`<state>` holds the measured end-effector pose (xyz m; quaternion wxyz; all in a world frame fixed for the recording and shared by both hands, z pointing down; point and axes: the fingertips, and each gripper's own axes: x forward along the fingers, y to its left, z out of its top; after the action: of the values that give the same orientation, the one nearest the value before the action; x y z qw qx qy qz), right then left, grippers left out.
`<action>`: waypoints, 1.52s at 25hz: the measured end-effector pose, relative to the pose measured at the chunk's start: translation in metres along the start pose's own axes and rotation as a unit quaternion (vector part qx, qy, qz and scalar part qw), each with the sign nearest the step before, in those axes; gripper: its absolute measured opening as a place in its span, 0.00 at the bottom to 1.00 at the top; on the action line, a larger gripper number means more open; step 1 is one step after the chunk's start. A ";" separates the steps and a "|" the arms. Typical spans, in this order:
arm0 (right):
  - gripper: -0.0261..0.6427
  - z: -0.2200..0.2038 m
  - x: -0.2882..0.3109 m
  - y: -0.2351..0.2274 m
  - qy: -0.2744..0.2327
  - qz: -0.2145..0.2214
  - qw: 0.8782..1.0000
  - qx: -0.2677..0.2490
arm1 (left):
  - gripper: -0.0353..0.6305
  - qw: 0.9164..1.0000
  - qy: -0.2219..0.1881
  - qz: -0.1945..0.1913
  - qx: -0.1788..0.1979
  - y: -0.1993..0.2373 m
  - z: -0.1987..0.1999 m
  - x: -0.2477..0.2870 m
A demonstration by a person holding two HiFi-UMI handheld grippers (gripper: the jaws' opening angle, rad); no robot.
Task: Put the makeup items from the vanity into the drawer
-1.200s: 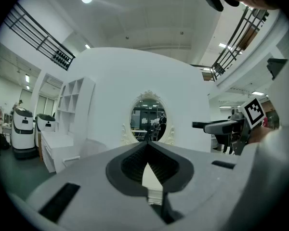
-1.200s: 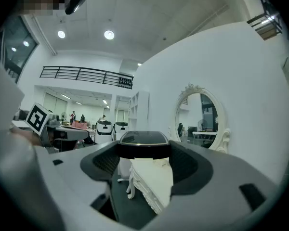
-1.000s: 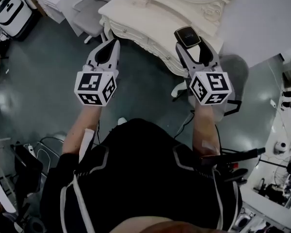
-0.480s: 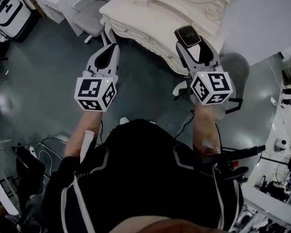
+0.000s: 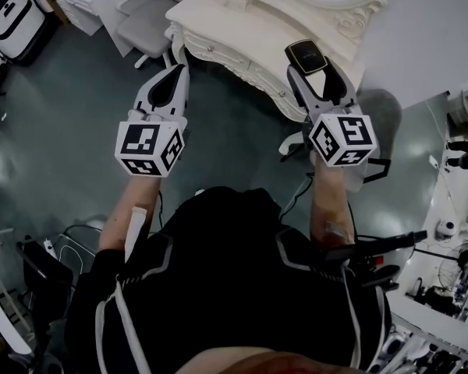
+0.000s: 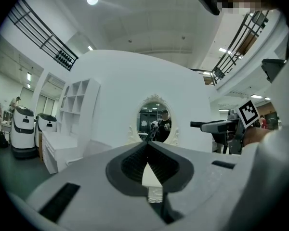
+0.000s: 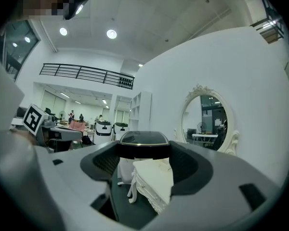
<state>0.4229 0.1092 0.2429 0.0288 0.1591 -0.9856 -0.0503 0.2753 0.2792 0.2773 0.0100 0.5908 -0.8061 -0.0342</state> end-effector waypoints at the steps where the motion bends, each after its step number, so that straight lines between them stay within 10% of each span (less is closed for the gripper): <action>1: 0.53 0.000 0.005 0.002 0.001 -0.003 1.000 0.000 | 0.06 1.000 -0.001 -0.002 0.001 0.006 0.000 0.002; 38: 0.53 -0.046 0.285 -0.158 0.035 0.062 0.997 0.021 | 0.06 0.999 0.004 0.012 0.030 0.124 -0.002 0.307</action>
<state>0.2049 -0.1341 0.2832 0.0633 0.1004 -0.9927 -0.0219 0.0649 0.0235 0.2800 -0.0041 0.5813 -0.8137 -0.0071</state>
